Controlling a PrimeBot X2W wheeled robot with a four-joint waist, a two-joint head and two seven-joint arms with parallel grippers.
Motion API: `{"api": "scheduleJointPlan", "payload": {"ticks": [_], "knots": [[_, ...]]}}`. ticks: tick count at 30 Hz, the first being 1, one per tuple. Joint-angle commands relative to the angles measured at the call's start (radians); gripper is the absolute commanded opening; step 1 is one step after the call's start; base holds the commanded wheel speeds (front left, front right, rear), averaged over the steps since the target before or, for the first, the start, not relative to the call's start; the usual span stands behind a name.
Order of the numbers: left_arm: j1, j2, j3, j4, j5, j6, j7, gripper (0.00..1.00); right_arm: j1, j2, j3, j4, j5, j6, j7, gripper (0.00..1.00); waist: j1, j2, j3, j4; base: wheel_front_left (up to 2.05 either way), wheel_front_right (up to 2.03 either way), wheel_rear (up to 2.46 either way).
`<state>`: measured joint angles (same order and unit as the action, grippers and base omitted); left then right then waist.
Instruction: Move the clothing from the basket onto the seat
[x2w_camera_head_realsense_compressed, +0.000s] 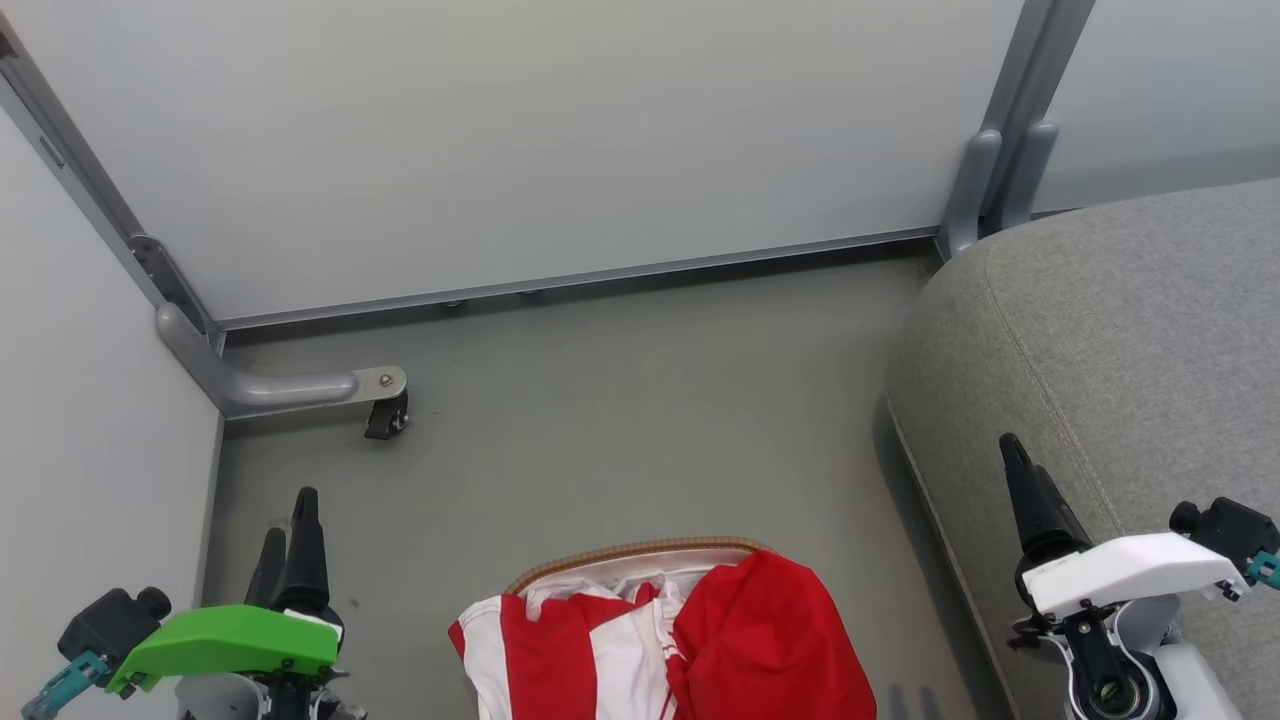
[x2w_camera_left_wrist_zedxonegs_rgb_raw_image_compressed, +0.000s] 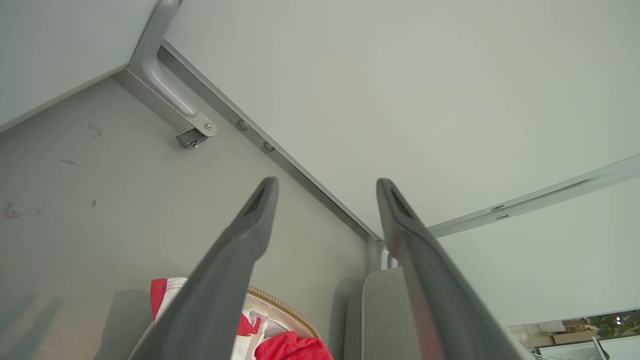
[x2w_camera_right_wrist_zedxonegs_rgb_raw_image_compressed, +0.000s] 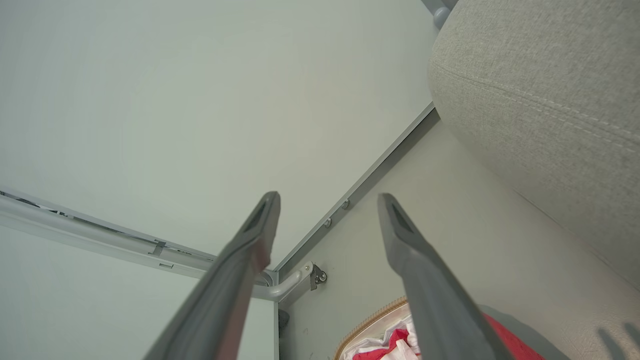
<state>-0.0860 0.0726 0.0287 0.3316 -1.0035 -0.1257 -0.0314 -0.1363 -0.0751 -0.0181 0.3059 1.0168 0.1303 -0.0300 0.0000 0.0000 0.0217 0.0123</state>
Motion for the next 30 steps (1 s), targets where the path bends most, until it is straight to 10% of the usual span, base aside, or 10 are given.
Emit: {"api": "scheduleJointPlan", "payload": {"ticks": [1, 30], "knots": [[-0.034, 0.010, -0.003, -0.008, 0.027, 0.002, -0.008, 1.00, -0.026, -0.009, 0.003, -0.008, -0.025, 0.000, -0.009, 1.00, 0.0000, 0.0000, 0.000, 0.000, 0.00, 0.00, 0.00], [0.014, 0.013, -0.041, -0.028, 0.423, 0.031, -0.099, 1.00, 0.010, 0.000, 0.031, -0.016, -0.416, 0.000, -0.101, 1.00, 0.0000, 0.0000, 0.000, 0.008, 0.00, 0.00, 0.00]]}}
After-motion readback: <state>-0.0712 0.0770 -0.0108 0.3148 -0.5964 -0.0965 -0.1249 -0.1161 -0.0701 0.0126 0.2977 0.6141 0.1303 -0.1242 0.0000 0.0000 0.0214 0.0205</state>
